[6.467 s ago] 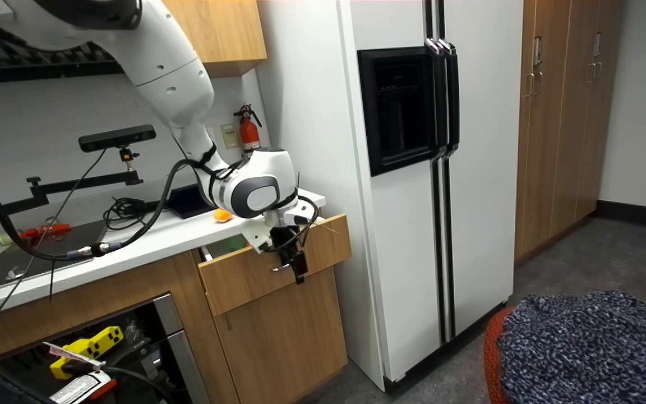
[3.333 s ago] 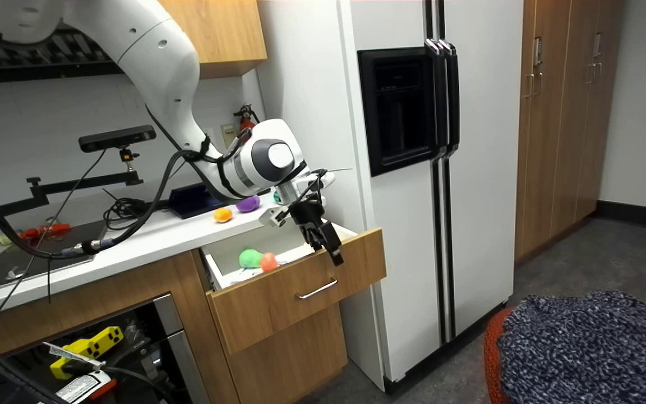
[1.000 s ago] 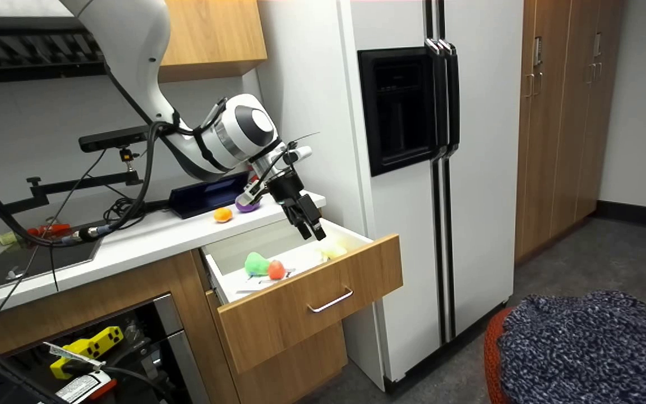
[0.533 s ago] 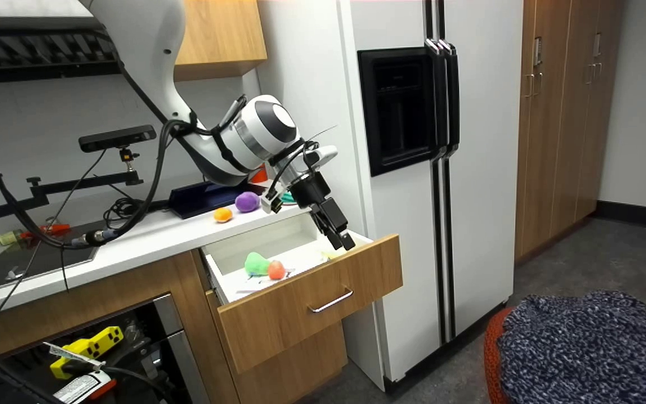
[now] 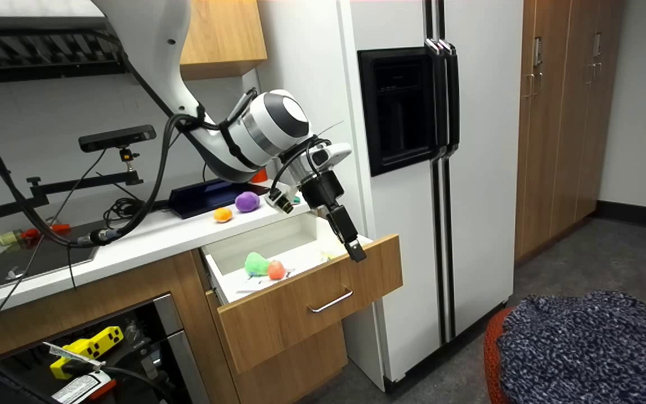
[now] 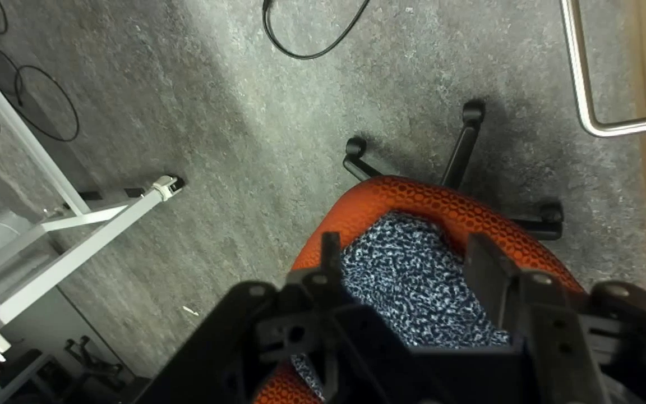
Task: Open and close the top drawer of the kitchen unit
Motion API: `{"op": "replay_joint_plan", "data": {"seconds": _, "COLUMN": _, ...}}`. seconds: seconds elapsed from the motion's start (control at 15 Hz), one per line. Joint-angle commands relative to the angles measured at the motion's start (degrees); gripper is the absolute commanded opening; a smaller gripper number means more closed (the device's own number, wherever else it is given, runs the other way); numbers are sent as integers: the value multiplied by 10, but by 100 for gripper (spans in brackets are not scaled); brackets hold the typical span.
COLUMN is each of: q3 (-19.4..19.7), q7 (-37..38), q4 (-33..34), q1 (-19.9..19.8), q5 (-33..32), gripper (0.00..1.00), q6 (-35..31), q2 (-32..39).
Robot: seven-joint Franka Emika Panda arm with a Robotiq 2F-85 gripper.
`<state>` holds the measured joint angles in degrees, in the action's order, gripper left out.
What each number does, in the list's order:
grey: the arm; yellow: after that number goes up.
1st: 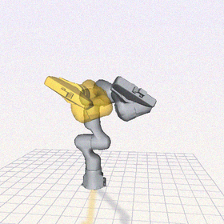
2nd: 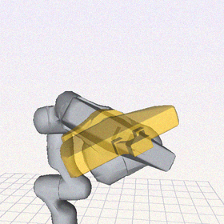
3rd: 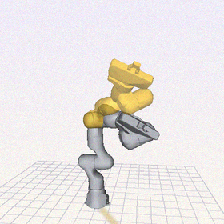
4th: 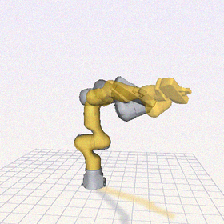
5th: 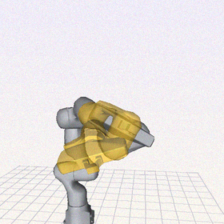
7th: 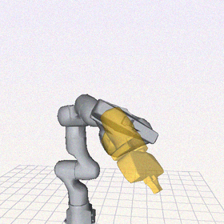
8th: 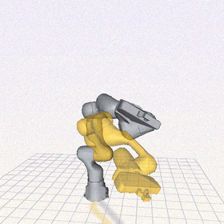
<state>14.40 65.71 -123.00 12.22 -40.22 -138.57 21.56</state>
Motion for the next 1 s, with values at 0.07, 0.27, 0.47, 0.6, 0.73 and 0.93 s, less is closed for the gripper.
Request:
{"op": "replay_joint_plan", "data": {"seconds": 0.07, "q3": -34, "q7": 19, "q4": -2, "q1": -26, "q5": 29, "gripper": 23, "q6": 30, "q2": -15}}
{"op": "replay_joint_plan", "data": {"seconds": 0.27, "q3": -43, "q7": 31, "q4": -2, "q1": -32, "q5": 62, "gripper": 1, "q6": 29, "q2": -15}}
{"op": "replay_joint_plan", "data": {"seconds": 0.47, "q3": -50, "q7": 26, "q4": -2, "q1": -34, "q5": 109, "gripper": 0, "q6": 33, "q2": -15}}
{"op": "replay_joint_plan", "data": {"seconds": 0.6, "q3": -39, "q7": 22, "q4": 33, "q1": -50, "q5": 117, "gripper": 0, "q6": -16, "q2": 56}}
{"op": "replay_joint_plan", "data": {"seconds": 0.73, "q3": -33, "q7": 22, "q4": 47, "q1": -52, "q5": 117, "gripper": 0, "q6": -29, "q2": 85}}
{"op": "replay_joint_plan", "data": {"seconds": 0.93, "q3": -24, "q7": 10, "q4": 77, "q1": -52, "q5": 117, "gripper": 0, "q6": -42, "q2": 132}}
